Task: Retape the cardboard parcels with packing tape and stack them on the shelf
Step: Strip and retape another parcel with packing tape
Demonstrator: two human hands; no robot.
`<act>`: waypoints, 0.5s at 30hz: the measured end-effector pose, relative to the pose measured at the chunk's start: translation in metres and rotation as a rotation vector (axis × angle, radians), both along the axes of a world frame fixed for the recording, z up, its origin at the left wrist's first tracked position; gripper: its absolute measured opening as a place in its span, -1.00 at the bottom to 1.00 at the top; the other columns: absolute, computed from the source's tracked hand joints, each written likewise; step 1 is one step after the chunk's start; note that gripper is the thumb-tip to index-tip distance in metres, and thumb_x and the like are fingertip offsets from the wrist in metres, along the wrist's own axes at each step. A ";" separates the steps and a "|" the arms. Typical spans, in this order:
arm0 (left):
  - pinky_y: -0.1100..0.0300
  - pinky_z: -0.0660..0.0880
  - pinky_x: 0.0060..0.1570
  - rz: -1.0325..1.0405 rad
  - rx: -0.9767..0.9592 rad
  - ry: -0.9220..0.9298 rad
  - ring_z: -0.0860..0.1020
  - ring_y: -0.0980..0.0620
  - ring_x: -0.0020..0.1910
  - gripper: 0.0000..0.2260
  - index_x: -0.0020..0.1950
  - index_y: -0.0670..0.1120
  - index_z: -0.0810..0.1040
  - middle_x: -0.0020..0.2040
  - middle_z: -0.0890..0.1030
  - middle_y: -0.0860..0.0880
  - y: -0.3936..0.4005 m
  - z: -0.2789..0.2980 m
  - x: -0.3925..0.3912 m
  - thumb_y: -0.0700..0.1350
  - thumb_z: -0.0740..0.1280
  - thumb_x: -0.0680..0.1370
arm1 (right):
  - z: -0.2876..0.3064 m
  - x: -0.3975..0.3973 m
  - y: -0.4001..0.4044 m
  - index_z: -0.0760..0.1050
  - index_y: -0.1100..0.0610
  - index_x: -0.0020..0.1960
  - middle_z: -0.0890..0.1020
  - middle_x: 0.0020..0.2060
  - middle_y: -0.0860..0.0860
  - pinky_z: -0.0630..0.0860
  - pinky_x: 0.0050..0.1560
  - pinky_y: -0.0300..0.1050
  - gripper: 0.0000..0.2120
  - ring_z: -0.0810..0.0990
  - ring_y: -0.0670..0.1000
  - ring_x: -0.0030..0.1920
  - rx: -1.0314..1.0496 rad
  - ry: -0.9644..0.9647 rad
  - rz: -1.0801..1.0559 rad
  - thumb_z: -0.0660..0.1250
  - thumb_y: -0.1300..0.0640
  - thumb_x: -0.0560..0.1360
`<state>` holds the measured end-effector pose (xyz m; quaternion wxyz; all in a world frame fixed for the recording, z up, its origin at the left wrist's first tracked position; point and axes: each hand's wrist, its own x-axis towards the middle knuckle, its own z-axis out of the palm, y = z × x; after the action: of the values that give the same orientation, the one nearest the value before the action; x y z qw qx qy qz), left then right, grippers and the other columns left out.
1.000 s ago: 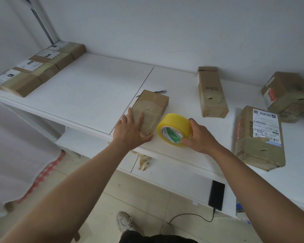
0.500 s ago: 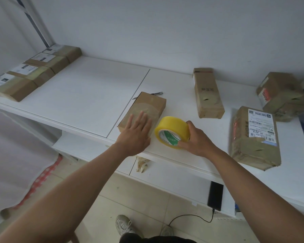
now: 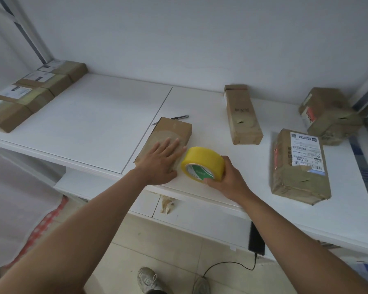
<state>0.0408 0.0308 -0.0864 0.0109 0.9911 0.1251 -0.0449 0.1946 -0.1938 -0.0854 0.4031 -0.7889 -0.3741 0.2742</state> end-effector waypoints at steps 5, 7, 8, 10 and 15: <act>0.01 -0.25 0.53 0.021 -0.022 0.096 -0.29 -0.04 0.59 -0.23 0.59 0.16 -0.26 0.61 -0.30 0.01 0.002 0.007 -0.005 0.14 0.21 0.58 | 0.016 0.021 -0.024 0.34 -0.02 0.13 0.57 -0.13 0.01 0.47 -0.22 -0.06 -0.51 0.57 0.08 -0.15 -0.052 -0.110 -0.035 0.54 0.04 0.35; 0.01 -0.26 0.54 0.049 -0.025 0.095 -0.29 -0.04 0.59 -0.23 0.61 0.14 -0.23 0.61 -0.29 0.00 0.000 0.010 -0.006 0.09 0.24 0.58 | 0.025 0.032 -0.037 0.30 -0.06 0.17 0.56 -0.06 0.01 0.47 -0.20 -0.05 -0.49 0.56 0.08 -0.11 -0.053 -0.143 -0.063 0.51 0.14 0.36; 0.00 -0.26 0.54 0.059 -0.032 0.100 -0.29 -0.05 0.59 -0.22 0.62 0.13 -0.22 0.62 -0.29 -0.01 -0.002 0.012 -0.005 0.07 0.24 0.58 | 0.028 0.034 -0.039 0.29 -0.07 0.20 0.54 -0.02 0.01 0.46 -0.19 -0.06 -0.47 0.54 0.08 -0.09 -0.051 -0.164 -0.053 0.50 0.18 0.38; -0.06 -0.25 0.55 0.086 -0.047 0.112 -0.27 -0.08 0.59 -0.22 0.63 0.08 -0.20 0.63 -0.26 -0.03 -0.006 0.013 0.000 0.04 0.24 0.56 | 0.028 0.033 -0.037 0.28 -0.05 0.27 0.49 0.05 0.00 0.43 -0.14 -0.07 -0.44 0.52 0.08 -0.02 -0.016 -0.187 -0.013 0.47 0.23 0.40; -0.14 -0.20 0.54 0.183 -0.035 0.066 -0.21 -0.11 0.60 -0.18 0.64 0.00 -0.16 0.64 -0.15 -0.05 -0.014 0.010 0.007 0.07 0.28 0.54 | 0.014 0.022 -0.031 0.24 -0.07 0.44 0.37 0.26 -0.10 0.39 0.07 -0.18 -0.34 0.43 0.00 0.21 0.121 -0.064 -0.035 0.44 0.27 0.46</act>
<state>0.0473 0.0164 -0.0764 0.0282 0.9731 0.2145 -0.0786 0.2162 -0.2246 -0.0715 0.4425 -0.7779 -0.3889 0.2186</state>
